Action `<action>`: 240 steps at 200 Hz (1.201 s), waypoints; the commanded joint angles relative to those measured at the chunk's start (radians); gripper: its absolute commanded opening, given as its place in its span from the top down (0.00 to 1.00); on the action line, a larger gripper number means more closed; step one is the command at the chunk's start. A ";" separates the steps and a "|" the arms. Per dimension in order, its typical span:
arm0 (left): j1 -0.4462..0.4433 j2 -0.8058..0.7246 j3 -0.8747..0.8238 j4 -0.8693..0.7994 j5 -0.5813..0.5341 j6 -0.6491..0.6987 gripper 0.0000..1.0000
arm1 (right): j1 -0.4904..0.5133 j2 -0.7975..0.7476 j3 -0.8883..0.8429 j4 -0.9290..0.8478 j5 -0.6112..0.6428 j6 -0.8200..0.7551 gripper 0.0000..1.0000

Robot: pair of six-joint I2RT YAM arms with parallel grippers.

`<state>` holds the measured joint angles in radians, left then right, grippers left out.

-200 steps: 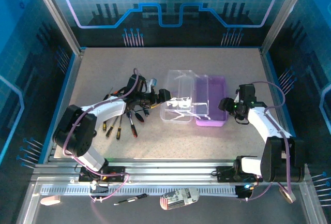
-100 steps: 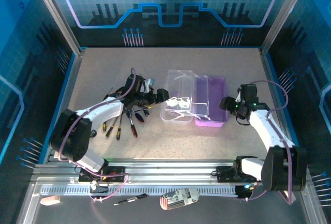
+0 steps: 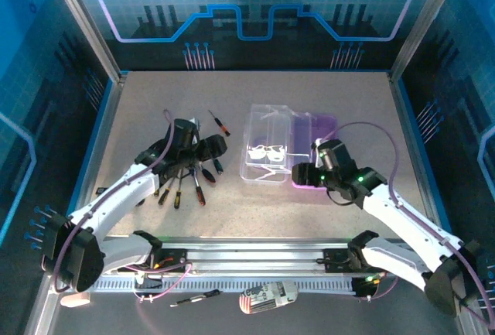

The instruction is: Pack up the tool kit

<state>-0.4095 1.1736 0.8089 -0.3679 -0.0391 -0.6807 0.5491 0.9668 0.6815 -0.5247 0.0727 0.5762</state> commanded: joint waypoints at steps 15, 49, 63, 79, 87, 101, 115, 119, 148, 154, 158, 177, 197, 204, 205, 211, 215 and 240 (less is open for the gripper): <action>-0.015 -0.055 -0.079 -0.202 -0.131 -0.060 0.39 | 0.029 -0.008 -0.003 -0.013 0.095 0.006 0.28; -0.054 -0.119 -0.127 -0.309 -0.160 -0.117 0.49 | 0.014 0.019 0.048 -0.007 0.107 -0.052 0.30; -0.074 -0.116 -0.148 -0.314 -0.146 -0.137 0.50 | 0.001 0.042 0.066 0.005 0.095 -0.064 0.30; -0.104 -0.068 -0.159 -0.285 -0.101 -0.126 0.52 | -0.015 0.070 0.086 0.021 0.070 -0.074 0.31; -0.123 -0.032 -0.149 -0.285 -0.092 -0.128 0.54 | -0.022 0.085 0.099 0.027 0.056 -0.078 0.31; -0.159 0.029 -0.129 -0.295 -0.105 -0.123 0.59 | -0.031 0.110 0.114 0.043 0.032 -0.088 0.31; -0.178 0.060 -0.125 -0.310 -0.136 -0.163 0.59 | -0.038 0.133 0.125 0.058 0.021 -0.096 0.31; -0.179 0.064 -0.130 -0.304 -0.132 -0.168 0.59 | -0.040 0.138 0.125 0.062 0.018 -0.095 0.31; -0.178 0.055 -0.161 -0.273 -0.140 -0.180 0.63 | -0.045 0.137 0.105 0.089 -0.018 -0.086 0.31; -0.176 0.058 -0.163 -0.263 -0.137 -0.178 0.63 | -0.045 0.130 0.093 0.095 -0.025 -0.080 0.31; -0.176 0.062 -0.165 -0.257 -0.130 -0.178 0.62 | -0.046 0.124 0.086 0.097 -0.026 -0.078 0.31; -0.158 0.108 -0.149 -0.269 -0.097 -0.174 0.61 | -0.055 0.099 0.068 0.093 -0.037 -0.073 0.31; -0.138 0.167 -0.124 -0.290 -0.076 -0.150 0.59 | -0.065 0.064 0.055 0.085 -0.040 -0.071 0.30; -0.131 0.185 -0.118 -0.296 -0.073 -0.144 0.59 | -0.067 0.054 0.050 0.086 -0.041 -0.069 0.30; -0.130 0.188 -0.117 -0.297 -0.073 -0.143 0.59 | -0.067 0.052 0.048 0.086 -0.041 -0.069 0.30; -0.126 0.203 -0.111 -0.300 -0.074 -0.135 0.59 | -0.070 0.044 0.043 0.086 -0.042 -0.067 0.30; -0.120 0.214 -0.107 -0.300 -0.072 -0.129 0.58 | -0.072 0.040 0.041 0.085 -0.043 -0.065 0.30; -0.099 0.279 -0.087 -0.285 -0.058 -0.106 0.59 | -0.079 0.014 0.021 0.088 -0.044 -0.051 0.30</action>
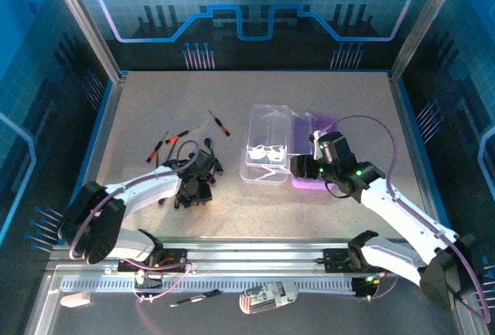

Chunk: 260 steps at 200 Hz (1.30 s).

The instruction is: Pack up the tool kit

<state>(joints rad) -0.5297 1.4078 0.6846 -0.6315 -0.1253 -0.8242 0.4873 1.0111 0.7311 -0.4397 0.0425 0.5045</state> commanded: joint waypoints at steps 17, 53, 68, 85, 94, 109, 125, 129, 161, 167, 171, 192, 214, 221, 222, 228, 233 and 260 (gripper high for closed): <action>0.033 0.084 0.047 0.001 0.049 0.056 0.61 | -0.021 -0.039 -0.037 0.002 -0.015 0.026 0.30; 0.071 0.127 0.064 0.023 0.049 0.110 0.72 | -0.027 -0.040 -0.056 0.008 -0.013 0.024 0.30; 0.084 0.141 0.063 0.033 0.058 0.133 0.74 | -0.029 -0.033 -0.058 0.011 -0.016 0.025 0.30; 0.091 0.145 0.061 0.042 0.067 0.150 0.79 | -0.030 -0.024 -0.049 0.006 -0.022 0.024 0.30; 0.093 0.140 0.061 0.045 0.066 0.158 0.83 | -0.030 -0.021 -0.045 0.006 -0.024 0.023 0.30; 0.093 0.119 0.069 0.034 0.043 0.166 0.87 | -0.030 -0.018 -0.041 0.009 -0.022 0.029 0.30; 0.093 0.077 0.073 0.031 0.028 0.182 0.89 | -0.031 -0.010 -0.032 0.008 -0.021 0.032 0.30; 0.093 0.067 0.073 0.030 0.029 0.187 0.90 | -0.030 -0.008 -0.030 0.011 -0.021 0.034 0.30; 0.093 -0.014 0.081 0.010 0.045 0.210 0.92 | -0.030 0.023 -0.008 0.031 -0.030 0.041 0.30; 0.092 -0.031 0.080 0.007 0.046 0.212 0.92 | -0.030 0.033 -0.001 0.035 -0.035 0.042 0.30; 0.092 -0.041 0.081 0.007 0.049 0.212 0.92 | -0.030 0.039 0.004 0.037 -0.039 0.042 0.30; 0.093 -0.084 0.075 0.003 0.050 0.217 0.92 | -0.030 0.075 0.026 0.050 -0.054 0.046 0.31; 0.092 -0.100 0.079 -0.006 0.054 0.221 0.93 | -0.029 0.095 0.042 0.060 -0.071 0.053 0.31; 0.092 -0.106 0.080 -0.007 0.053 0.223 0.93 | -0.028 0.098 0.043 0.067 -0.076 0.057 0.31; 0.092 -0.107 0.081 -0.007 0.053 0.223 0.93 | -0.028 0.098 0.043 0.069 -0.077 0.058 0.31; 0.093 -0.112 0.083 -0.005 0.055 0.224 0.93 | -0.026 0.100 0.045 0.074 -0.082 0.060 0.31; 0.093 -0.115 0.088 -0.002 0.063 0.227 0.93 | -0.024 0.102 0.049 0.079 -0.088 0.061 0.31; 0.084 -0.125 0.129 0.006 0.102 0.244 0.93 | -0.005 0.125 0.089 0.090 -0.112 0.069 0.31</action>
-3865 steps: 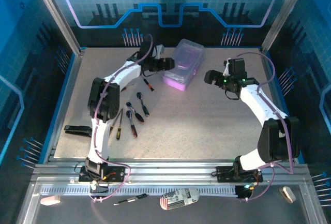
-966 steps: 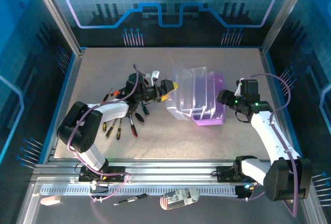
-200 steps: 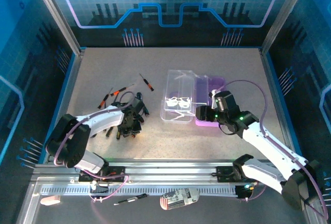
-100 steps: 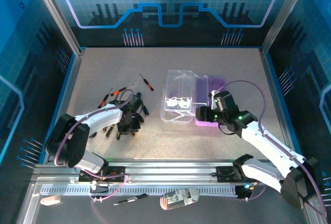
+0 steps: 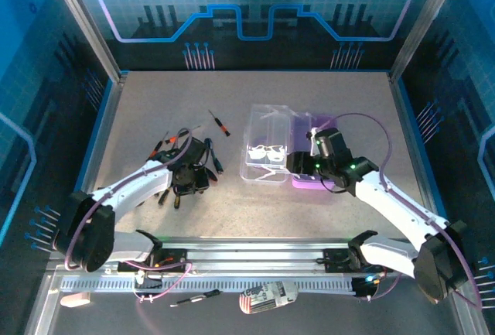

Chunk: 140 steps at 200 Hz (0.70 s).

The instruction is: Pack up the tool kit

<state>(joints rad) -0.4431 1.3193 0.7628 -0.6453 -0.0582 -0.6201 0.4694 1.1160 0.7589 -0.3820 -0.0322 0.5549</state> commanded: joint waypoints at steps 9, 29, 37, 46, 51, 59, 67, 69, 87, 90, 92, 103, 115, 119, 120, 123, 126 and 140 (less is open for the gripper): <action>-0.010 -0.039 0.071 0.020 0.038 0.043 0.93 | 0.023 0.027 0.080 0.034 -0.035 0.017 0.31; -0.039 -0.046 0.116 0.018 0.037 0.055 0.93 | 0.036 0.047 0.113 0.055 -0.043 0.024 0.31; -0.050 -0.048 0.130 0.022 0.041 0.061 0.93 | 0.040 0.057 0.115 0.069 -0.051 0.032 0.31; -0.062 -0.051 0.147 0.027 0.042 0.063 0.93 | 0.043 0.076 0.145 0.090 -0.067 0.040 0.31; -0.068 -0.052 0.155 0.030 0.046 0.066 0.93 | 0.047 0.088 0.154 0.101 -0.074 0.045 0.31; -0.078 -0.054 0.164 0.040 0.054 0.072 0.93 | 0.054 0.109 0.169 0.116 -0.086 0.052 0.31; -0.089 -0.058 0.172 0.048 0.057 0.072 0.93 | 0.061 0.131 0.185 0.132 -0.096 0.060 0.31; -0.092 -0.058 0.175 0.050 0.058 0.073 0.93 | 0.062 0.137 0.190 0.136 -0.098 0.061 0.31; -0.114 -0.061 0.180 0.077 0.078 0.086 0.93 | 0.082 0.196 0.238 0.168 -0.120 0.068 0.31; -0.119 -0.061 0.181 0.082 0.083 0.088 0.93 | 0.085 0.205 0.246 0.174 -0.125 0.069 0.31; -0.120 -0.061 0.181 0.086 0.086 0.089 0.93 | 0.086 0.211 0.252 0.179 -0.128 0.071 0.31; -0.132 -0.060 0.183 0.104 0.103 0.089 0.93 | 0.093 0.242 0.275 0.203 -0.136 0.086 0.30; -0.145 -0.058 0.184 0.120 0.113 0.089 0.93 | 0.101 0.276 0.298 0.239 -0.155 0.105 0.29; -0.150 -0.059 0.182 0.126 0.117 0.090 0.93 | 0.103 0.286 0.306 0.249 -0.164 0.115 0.28; -0.150 -0.060 0.181 0.128 0.117 0.089 0.93 | 0.104 0.289 0.308 0.252 -0.166 0.117 0.28; -0.152 -0.061 0.181 0.134 0.118 0.089 0.93 | 0.107 0.298 0.315 0.260 -0.173 0.123 0.27; -0.155 -0.062 0.179 0.140 0.119 0.089 0.93 | 0.109 0.308 0.321 0.267 -0.179 0.128 0.27; -0.164 -0.073 0.166 0.174 0.129 0.085 0.93 | 0.126 0.350 0.357 0.277 -0.195 0.148 0.27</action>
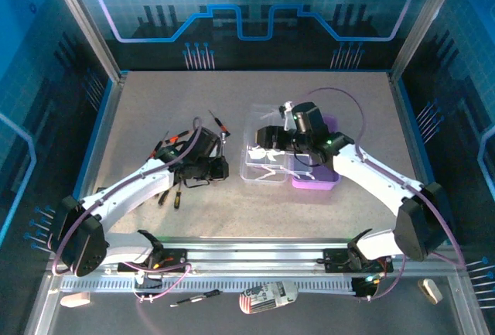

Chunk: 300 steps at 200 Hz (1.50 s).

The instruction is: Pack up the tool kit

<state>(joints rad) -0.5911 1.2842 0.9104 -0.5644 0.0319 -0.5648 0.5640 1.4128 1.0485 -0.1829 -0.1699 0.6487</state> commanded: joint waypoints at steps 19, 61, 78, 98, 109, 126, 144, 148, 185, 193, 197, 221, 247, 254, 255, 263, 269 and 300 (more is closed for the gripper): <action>-0.022 -0.055 0.006 0.131 0.057 0.025 0.93 | 0.060 0.105 0.102 0.091 -0.068 0.065 0.26; -0.027 -0.066 0.036 0.124 0.073 0.044 0.93 | 0.107 0.190 0.143 0.134 -0.114 0.112 0.27; -0.029 -0.063 0.039 0.123 0.077 0.045 0.93 | 0.122 0.206 0.148 0.148 -0.120 0.122 0.28; -0.032 -0.063 0.038 0.125 0.081 0.043 0.93 | 0.131 0.226 0.150 0.162 -0.124 0.136 0.29; -0.034 -0.064 0.038 0.127 0.082 0.042 0.93 | 0.132 0.240 0.154 0.168 -0.127 0.145 0.31; -0.039 -0.066 0.039 0.127 0.083 0.040 0.93 | 0.133 0.261 0.164 0.176 -0.128 0.156 0.34; -0.045 -0.071 0.039 0.130 0.085 0.042 0.93 | 0.135 0.284 0.185 0.181 -0.132 0.167 0.37; -0.045 -0.070 0.039 0.129 0.084 0.042 0.93 | 0.135 0.290 0.190 0.181 -0.133 0.168 0.39; -0.047 -0.083 0.039 0.130 0.081 0.045 0.93 | 0.145 0.313 0.211 0.180 -0.138 0.175 0.52; -0.048 -0.086 0.039 0.128 0.076 0.046 0.93 | 0.145 0.313 0.208 0.183 -0.137 0.177 0.58; -0.047 -0.086 0.038 0.126 0.073 0.047 0.93 | 0.145 0.311 0.206 0.184 -0.136 0.177 0.60; -0.047 -0.091 0.032 0.126 0.064 0.049 0.92 | 0.146 0.301 0.191 0.188 -0.124 0.182 0.76; -0.047 -0.092 0.030 0.129 0.061 0.049 0.87 | 0.146 0.293 0.185 0.190 -0.120 0.180 0.83; -0.047 -0.092 0.030 0.130 0.059 0.051 0.85 | 0.146 0.293 0.185 0.190 -0.121 0.178 0.86; -0.047 -0.092 0.029 0.129 0.058 0.051 0.85 | 0.146 0.293 0.185 0.190 -0.121 0.177 0.86; -0.048 -0.095 0.028 0.132 0.057 0.052 0.82 | 0.146 0.292 0.187 0.186 -0.125 0.174 0.88; -0.047 -0.097 0.028 0.134 0.060 0.055 0.79 | 0.146 0.293 0.191 0.183 -0.127 0.170 0.88; -0.048 -0.128 0.000 0.142 0.036 0.069 0.52 | 0.144 0.295 0.212 0.163 -0.120 0.144 0.92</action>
<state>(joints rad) -0.6334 1.2148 0.9119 -0.4656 0.0830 -0.5274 0.7013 1.7153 1.2255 -0.0189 -0.2909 0.8230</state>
